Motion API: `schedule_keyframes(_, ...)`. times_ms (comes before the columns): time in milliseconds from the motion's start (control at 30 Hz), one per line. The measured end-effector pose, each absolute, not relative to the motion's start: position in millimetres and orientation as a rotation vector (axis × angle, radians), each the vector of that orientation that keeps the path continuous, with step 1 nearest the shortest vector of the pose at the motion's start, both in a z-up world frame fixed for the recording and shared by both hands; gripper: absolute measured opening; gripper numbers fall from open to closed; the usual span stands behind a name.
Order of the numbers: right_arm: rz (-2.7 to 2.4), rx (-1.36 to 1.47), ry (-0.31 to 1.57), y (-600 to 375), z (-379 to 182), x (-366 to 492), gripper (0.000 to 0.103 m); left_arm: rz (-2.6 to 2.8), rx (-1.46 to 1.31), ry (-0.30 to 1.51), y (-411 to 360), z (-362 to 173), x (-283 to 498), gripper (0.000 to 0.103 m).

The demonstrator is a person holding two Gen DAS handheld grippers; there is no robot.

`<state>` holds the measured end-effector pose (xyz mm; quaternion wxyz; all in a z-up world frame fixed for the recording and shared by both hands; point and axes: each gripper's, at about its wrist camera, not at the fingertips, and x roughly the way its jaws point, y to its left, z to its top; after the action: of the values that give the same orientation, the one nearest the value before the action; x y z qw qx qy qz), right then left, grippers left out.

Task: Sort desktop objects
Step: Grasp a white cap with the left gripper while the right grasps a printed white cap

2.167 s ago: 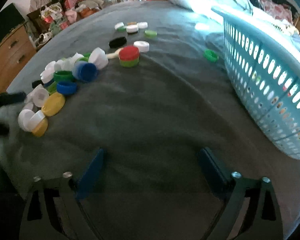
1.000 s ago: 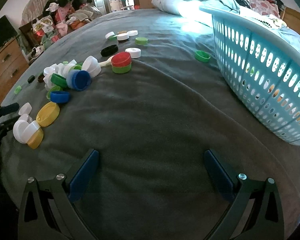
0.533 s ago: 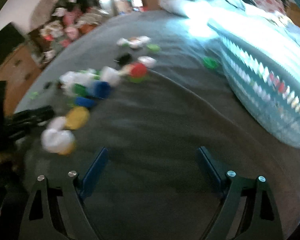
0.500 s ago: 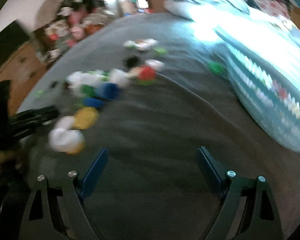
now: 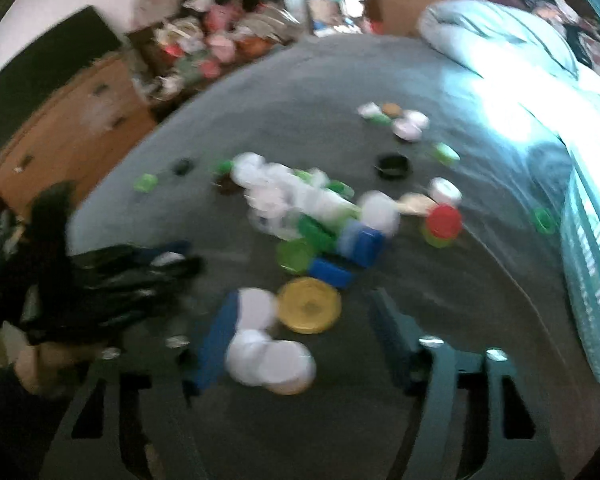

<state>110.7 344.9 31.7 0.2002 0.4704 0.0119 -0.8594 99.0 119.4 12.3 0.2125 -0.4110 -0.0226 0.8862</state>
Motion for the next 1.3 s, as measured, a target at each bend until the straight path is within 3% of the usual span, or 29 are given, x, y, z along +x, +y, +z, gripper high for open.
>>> schedule_keyframes(67,-2.397,1.345,0.063,350.9,26.4,110.3,0.041,2.451,-1.141,-0.089,116.7,11.4,97.5,0.034)
schedule_keyframes(400,-2.157,1.302,0.065,349.4,21.4,148.7,0.041,2.456,-1.133,-0.077,118.1,10.0,97.8,0.034)
schedule_keyframes(600,-2.155,1.304,0.167,331.9,10.1,149.4,0.04,2.46,-1.13,-0.06,117.7,8.9,98.0,0.034)
schedule_keyframes(700,-2.183,1.268,0.174,331.5,18.5,149.0,0.03,2.46,-1.127,-0.06,117.0,8.6,98.1,0.034)
schedule_keyframes(733,-2.18,1.255,0.166,331.9,22.0,148.7,0.007,2.46,-1.126,-0.059,117.0,8.5,98.1,0.035)
schedule_keyframes(767,-2.202,1.245,0.158,334.1,26.2,146.8,0.0,2.46,-1.125,-0.057,117.0,8.6,98.2,0.035)
schedule_keyframes(1133,-2.245,1.272,-0.026,347.7,30.6,145.1,0.005,2.447,-1.118,-0.056,116.2,9.2,97.8,0.04)
schedule_keyframes(1200,-2.205,1.235,-0.029,336.1,36.1,155.0,0.03,2.448,-1.118,-0.053,116.1,9.1,97.7,0.04)
schedule_keyframes(1267,-2.15,1.213,0.007,318.7,38.4,164.1,0.042,2.448,-1.118,-0.053,116.1,9.1,97.6,0.04)
schedule_keyframes(1300,-2.125,1.211,0.022,311.3,37.2,165.8,0.042,2.448,-1.118,-0.051,116.0,9.1,97.5,0.04)
